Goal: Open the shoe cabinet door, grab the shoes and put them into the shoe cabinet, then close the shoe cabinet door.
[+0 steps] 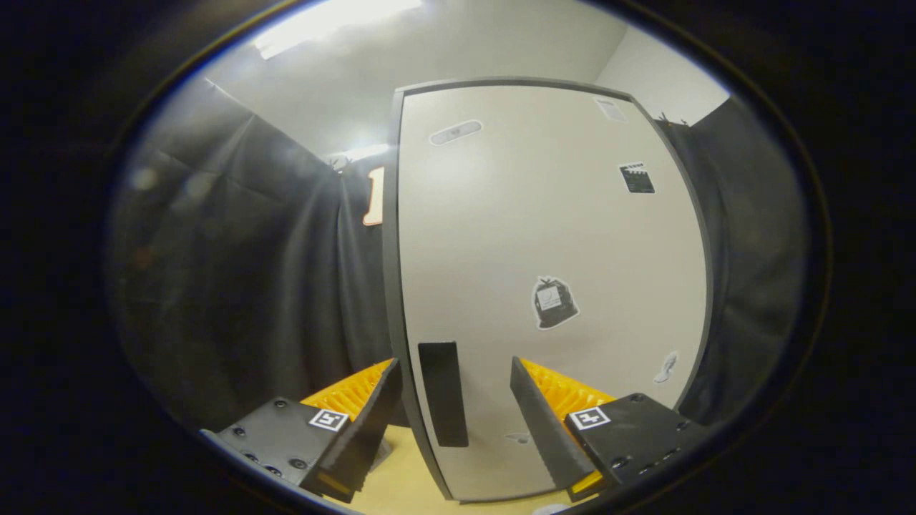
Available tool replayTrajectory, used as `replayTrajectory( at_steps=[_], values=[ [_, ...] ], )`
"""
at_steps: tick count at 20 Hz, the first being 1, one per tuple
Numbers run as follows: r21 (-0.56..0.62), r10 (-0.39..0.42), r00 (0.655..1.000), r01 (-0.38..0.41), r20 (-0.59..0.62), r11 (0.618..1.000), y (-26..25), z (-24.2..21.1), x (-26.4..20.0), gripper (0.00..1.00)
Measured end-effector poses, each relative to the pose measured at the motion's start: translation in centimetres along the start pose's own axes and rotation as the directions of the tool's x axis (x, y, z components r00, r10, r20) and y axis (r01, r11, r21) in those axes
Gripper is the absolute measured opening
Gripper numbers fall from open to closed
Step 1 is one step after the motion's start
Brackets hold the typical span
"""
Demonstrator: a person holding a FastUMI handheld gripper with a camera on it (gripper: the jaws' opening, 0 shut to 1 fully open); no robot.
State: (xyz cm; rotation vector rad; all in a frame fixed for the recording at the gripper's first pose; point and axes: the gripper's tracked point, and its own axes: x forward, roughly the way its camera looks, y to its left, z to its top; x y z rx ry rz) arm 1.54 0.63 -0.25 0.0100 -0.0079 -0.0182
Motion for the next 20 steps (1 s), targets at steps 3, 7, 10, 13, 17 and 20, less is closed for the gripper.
replayTrajectory(
  at_steps=[3,7,10,13,17,20],
  values=[
    [0.001,0.004,1.000,-0.004,-0.001,1.000,0.4,-0.3,0.4,0.76],
    [0.003,-0.011,1.000,0.011,-0.028,1.000,0.3,-1.7,1.7,0.76],
    [-0.002,-0.005,0.999,0.005,-0.049,1.000,0.8,-2.8,2.4,0.76],
    [-0.016,-0.018,0.998,0.018,-0.058,1.000,0.8,-3.7,3.2,0.66],
    [-0.025,-0.043,0.997,0.041,-0.060,0.999,0.7,-4.4,4.1,0.52],
    [-0.039,-0.051,0.998,0.049,-0.049,0.998,1.1,-4.3,4.0,0.36]
  ],
)
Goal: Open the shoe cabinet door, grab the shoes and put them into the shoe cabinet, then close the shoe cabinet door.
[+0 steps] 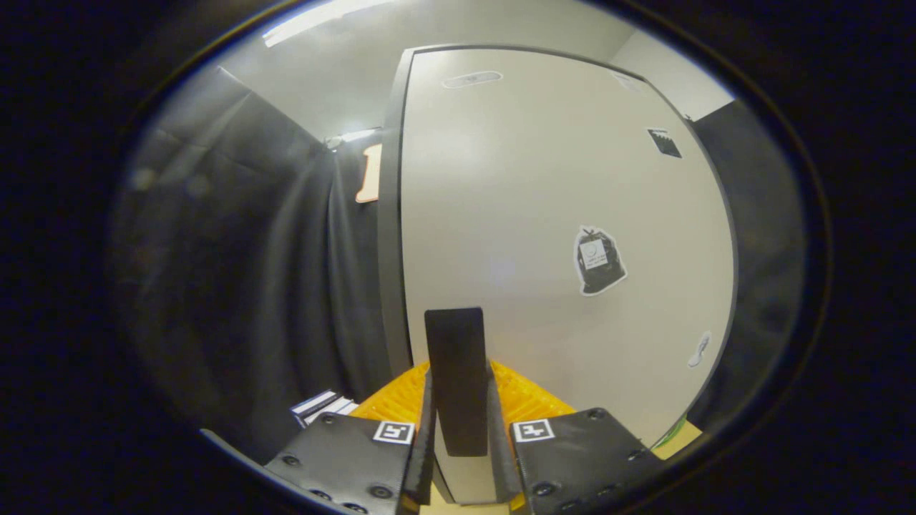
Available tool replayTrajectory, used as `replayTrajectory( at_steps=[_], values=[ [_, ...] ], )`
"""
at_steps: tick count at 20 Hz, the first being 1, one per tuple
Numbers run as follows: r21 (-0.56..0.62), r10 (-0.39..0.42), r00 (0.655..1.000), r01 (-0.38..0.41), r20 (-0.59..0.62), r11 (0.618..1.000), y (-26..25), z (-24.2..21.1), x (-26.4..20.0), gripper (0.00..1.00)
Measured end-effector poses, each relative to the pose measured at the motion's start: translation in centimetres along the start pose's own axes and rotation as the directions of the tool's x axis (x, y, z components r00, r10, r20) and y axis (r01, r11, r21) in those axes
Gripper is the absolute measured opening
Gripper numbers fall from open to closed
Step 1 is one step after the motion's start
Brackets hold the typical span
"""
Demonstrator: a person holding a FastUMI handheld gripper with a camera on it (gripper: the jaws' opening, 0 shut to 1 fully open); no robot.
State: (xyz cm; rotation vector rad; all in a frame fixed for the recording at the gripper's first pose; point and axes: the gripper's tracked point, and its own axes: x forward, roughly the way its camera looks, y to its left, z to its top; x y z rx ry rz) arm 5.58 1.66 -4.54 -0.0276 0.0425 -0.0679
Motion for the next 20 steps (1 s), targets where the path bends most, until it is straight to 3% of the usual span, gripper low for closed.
replayTrajectory(
  at_steps=[3,4,5,8,20],
  values=[
    [0.013,0.001,1.000,-0.001,0.010,1.000,0.0,0.2,0.0,0.21],
    [0.020,-0.003,1.000,0.003,0.007,1.000,0.0,0.0,-0.1,0.20],
    [0.027,-0.004,1.000,0.004,0.013,1.000,0.1,-0.1,0.1,0.11],
    [0.026,0.005,1.000,-0.005,0.007,1.000,0.0,0.2,-0.4,0.06],
    [0.044,-0.029,0.999,0.029,0.012,0.999,-1.8,0.8,-6.5,0.06]
  ],
)
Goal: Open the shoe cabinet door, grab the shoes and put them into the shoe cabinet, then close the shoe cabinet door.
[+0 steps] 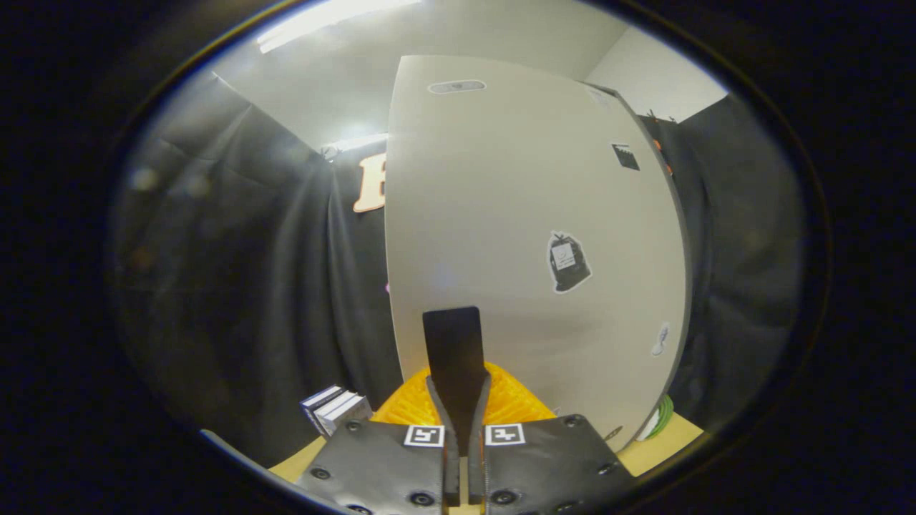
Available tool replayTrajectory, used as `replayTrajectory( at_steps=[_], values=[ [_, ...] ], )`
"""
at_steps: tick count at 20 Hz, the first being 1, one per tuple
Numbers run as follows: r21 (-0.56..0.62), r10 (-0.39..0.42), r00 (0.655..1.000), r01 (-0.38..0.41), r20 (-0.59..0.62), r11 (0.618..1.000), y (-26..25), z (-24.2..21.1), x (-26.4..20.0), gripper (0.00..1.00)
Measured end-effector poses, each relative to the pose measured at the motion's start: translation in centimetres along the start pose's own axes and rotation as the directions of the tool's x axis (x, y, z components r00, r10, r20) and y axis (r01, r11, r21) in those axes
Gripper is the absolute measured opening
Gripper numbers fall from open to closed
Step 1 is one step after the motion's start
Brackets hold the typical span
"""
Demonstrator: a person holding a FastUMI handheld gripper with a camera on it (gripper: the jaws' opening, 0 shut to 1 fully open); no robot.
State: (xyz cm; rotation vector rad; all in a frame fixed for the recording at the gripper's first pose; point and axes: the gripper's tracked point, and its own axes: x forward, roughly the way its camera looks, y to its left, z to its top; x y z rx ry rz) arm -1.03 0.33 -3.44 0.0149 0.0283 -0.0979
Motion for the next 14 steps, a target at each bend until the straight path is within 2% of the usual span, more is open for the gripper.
replayTrajectory(
  at_steps=[14],
  values=[
    [0.015,-0.154,0.988,0.154,0.005,0.988,-5.7,1.2,-8.2,0.05]
  ],
)
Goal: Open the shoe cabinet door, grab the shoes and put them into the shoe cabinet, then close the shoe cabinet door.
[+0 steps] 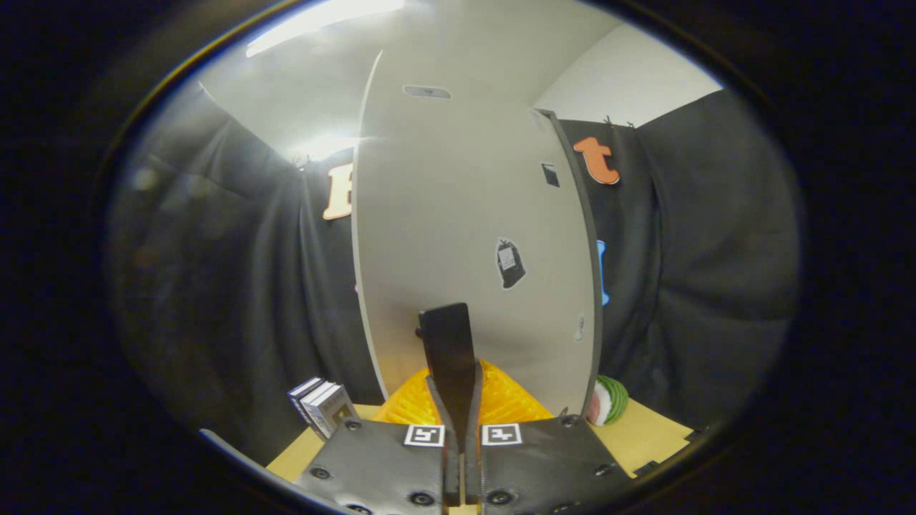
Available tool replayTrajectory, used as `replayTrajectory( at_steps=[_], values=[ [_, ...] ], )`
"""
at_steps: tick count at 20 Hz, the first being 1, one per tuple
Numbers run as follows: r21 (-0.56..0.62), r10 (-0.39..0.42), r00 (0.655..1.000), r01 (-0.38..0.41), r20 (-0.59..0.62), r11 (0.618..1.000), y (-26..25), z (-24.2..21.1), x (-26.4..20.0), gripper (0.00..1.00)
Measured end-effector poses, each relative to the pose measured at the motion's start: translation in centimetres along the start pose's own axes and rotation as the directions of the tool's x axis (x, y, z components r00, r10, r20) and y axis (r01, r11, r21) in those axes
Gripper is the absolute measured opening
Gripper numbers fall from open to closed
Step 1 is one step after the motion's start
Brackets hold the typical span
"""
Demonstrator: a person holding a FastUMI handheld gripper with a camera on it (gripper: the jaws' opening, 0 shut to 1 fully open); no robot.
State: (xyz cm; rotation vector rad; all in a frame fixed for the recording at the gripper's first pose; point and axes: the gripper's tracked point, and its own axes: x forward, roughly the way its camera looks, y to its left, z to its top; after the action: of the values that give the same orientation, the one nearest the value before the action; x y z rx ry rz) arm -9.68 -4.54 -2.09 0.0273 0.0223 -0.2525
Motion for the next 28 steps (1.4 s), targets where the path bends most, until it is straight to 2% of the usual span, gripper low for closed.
replayTrajectory(
  at_steps=[10,15,18,28],
  values=[
    [-0.075,-0.176,0.984,0.176,0.008,0.982,-8.3,1.4,-4.7,0.03],
    [-0.075,-0.228,0.974,0.229,0.013,0.971,-13.4,2.4,-5.8,0.02],
    [-0.123,-0.253,0.967,0.255,0.033,0.959,-17.4,3.0,-6.0,0.02],
    [-0.098,-0.056,0.998,0.054,-0.018,0.994,-24.9,3.6,-4.8,0.02]
  ],
)
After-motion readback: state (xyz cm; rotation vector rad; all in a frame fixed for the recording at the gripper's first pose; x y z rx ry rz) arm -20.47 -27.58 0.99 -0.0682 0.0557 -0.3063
